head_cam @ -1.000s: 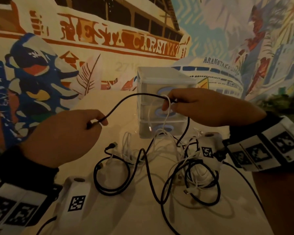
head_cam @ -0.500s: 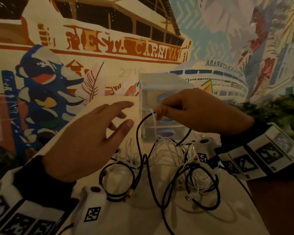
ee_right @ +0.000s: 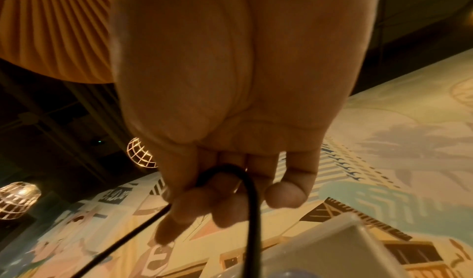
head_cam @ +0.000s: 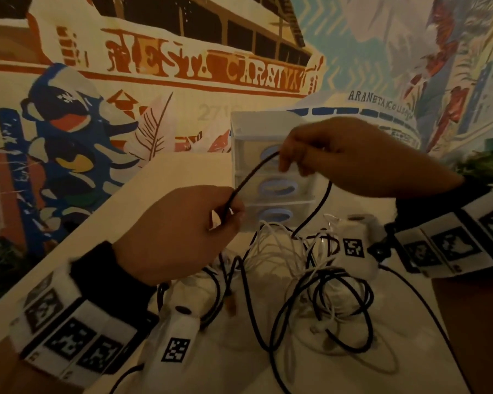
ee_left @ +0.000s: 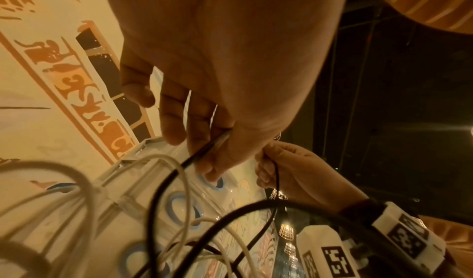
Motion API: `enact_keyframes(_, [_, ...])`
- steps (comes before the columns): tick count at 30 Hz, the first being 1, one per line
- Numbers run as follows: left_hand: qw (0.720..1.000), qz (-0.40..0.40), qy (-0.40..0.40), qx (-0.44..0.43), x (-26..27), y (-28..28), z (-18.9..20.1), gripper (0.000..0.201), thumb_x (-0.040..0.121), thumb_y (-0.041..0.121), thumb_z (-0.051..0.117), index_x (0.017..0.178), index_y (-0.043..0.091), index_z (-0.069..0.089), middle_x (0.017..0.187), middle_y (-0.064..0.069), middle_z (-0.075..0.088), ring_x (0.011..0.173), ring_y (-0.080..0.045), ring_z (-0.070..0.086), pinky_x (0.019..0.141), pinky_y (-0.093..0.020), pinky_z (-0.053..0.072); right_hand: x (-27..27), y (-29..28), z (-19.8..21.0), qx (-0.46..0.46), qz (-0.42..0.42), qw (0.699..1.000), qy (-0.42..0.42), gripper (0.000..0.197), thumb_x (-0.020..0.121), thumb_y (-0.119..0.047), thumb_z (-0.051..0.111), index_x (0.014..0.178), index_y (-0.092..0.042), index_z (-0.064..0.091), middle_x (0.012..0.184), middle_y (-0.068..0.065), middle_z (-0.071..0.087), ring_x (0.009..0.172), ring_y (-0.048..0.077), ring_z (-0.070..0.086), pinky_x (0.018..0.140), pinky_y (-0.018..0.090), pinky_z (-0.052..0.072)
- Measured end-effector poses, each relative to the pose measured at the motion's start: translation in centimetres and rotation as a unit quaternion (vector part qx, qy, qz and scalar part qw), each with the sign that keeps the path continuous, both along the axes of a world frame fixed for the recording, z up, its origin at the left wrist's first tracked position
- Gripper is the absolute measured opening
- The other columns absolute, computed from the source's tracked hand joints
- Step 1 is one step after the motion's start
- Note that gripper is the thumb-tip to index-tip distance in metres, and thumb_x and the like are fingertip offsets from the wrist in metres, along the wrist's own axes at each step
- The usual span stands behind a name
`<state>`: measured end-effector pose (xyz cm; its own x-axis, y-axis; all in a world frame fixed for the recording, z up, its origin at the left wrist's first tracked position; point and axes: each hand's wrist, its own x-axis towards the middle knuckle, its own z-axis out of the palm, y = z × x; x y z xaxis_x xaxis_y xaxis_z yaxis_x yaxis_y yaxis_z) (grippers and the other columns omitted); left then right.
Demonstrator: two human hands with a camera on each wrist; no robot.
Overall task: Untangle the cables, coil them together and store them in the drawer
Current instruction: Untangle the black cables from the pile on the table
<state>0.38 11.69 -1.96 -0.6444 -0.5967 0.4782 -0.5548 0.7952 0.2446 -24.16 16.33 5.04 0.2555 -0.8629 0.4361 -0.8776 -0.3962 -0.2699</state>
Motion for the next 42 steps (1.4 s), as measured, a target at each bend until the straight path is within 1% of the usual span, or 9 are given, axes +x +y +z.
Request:
enact_keyframes(6, [0.998,0.054,-0.033,0.021,1.4,-0.9,-0.2,0.036,0.090,0.062,0.035,0.091,0.038,0.062,0.077,0.018,0.064,0.067,-0.002,0.060,0.065,-0.021,0.048,-2.8,0.0,0.5,-0.077,-0.068,0.992,-0.067,0.035,0.106,-0.043,0.042,0.090,-0.033,0.071,0.071,-0.009,0.062,0.067,0.003,0.058,0.068,0.021,0.043])
enact_keyframes(12, [0.993,0.097,-0.071,-0.006,1.6,-0.5,-0.6,0.027,0.096,0.055,0.038,0.087,0.036,0.055,0.065,0.015,0.058,0.059,0.000,0.054,0.054,-0.016,0.034,-1.3,-0.3,0.0,-0.078,-0.056,0.994,-0.047,0.034,0.106,-0.044,0.043,0.092,-0.034,0.071,0.071,-0.011,0.063,0.068,-0.003,0.061,0.062,0.005,0.039])
enact_keyframes(16, [0.994,0.074,0.055,0.052,1.2,-0.2,0.1,0.023,0.098,0.049,0.033,0.096,0.036,0.052,0.076,0.015,0.073,0.058,-0.003,0.065,0.058,-0.026,0.051,0.4,0.1,-0.2,-0.036,-0.004,0.999,-0.030,0.029,0.105,-0.042,0.046,0.096,-0.031,0.071,0.073,-0.013,0.064,0.071,-0.004,0.063,0.065,0.007,0.043])
enact_keyframes(22, [0.973,0.075,0.212,0.047,1.3,-0.5,0.9,0.025,0.102,0.045,0.035,0.102,0.028,0.053,0.083,0.015,0.074,0.057,-0.004,0.068,0.060,-0.028,0.046,1.1,0.6,-0.4,0.070,0.044,0.996,0.011,0.028,0.097,-0.052,0.055,0.088,-0.033,0.072,0.076,-0.007,0.068,0.069,0.005,0.064,0.064,0.014,0.047])
enact_keyframes(24, [0.963,0.077,0.254,0.039,1.6,-0.9,0.9,0.023,0.103,0.044,0.037,0.104,0.028,0.053,0.084,0.013,0.074,0.055,-0.007,0.068,0.058,-0.027,0.049,0.3,0.8,-0.3,0.100,0.030,0.994,0.033,0.027,0.090,-0.060,0.061,0.084,-0.037,0.072,0.064,-0.006,0.062,0.057,0.009,0.056,0.060,0.023,0.043])
enact_keyframes(28, [0.943,0.044,0.317,0.086,1.9,-1.0,1.2,0.016,0.105,0.036,0.037,0.099,0.036,0.052,0.087,0.010,0.075,0.058,-0.017,0.070,0.054,-0.019,0.049,-1.8,1.0,-0.2,0.156,-0.018,0.986,0.048,0.027,0.085,-0.060,0.064,0.087,-0.035,0.075,0.050,-0.009,0.052,0.046,0.005,0.047,0.056,0.020,0.038])
enact_keyframes(32, [0.964,0.029,0.254,0.081,1.2,0.3,1.5,0.021,0.101,0.046,0.041,0.106,0.033,0.057,0.087,0.017,0.075,0.062,-0.010,0.071,0.061,-0.040,0.059,-2.0,0.7,-0.4,0.139,-0.023,0.990,0.014,0.028,0.094,-0.052,0.057,0.093,-0.029,0.073,0.074,-0.012,0.075,0.065,0.004,0.071,0.066,0.016,0.047])
enact_keyframes(36, [0.991,0.058,0.117,0.007,0.9,1.1,1.6,0.031,0.092,0.058,0.039,0.097,0.034,0.059,0.080,0.036,0.068,0.048,-0.001,0.063,0.053,-0.023,0.047,-1.0,0.6,-0.1,0.055,-0.015,0.996,-0.068,0.030,0.100,-0.043,0.054,0.095,-0.017,0.069,0.077,-0.008,0.076,0.065,0.008,0.073,0.060,0.008,0.046])
enact_keyframes(42, [0.965,-0.016,0.258,0.049,1.4,-0.3,0.6,0.018,0.106,0.024,0.036,0.106,0.019,0.053,0.093,0.010,0.071,0.087,-0.010,0.069,0.072,-0.029,0.055,1.0,0.8,-0.3,0.028,0.015,0.994,-0.100,0.022,0.098,-0.039,0.062,0.100,-0.019,0.070,0.081,-0.006,0.077,0.068,0.006,0.074,0.072,0.017,0.058])
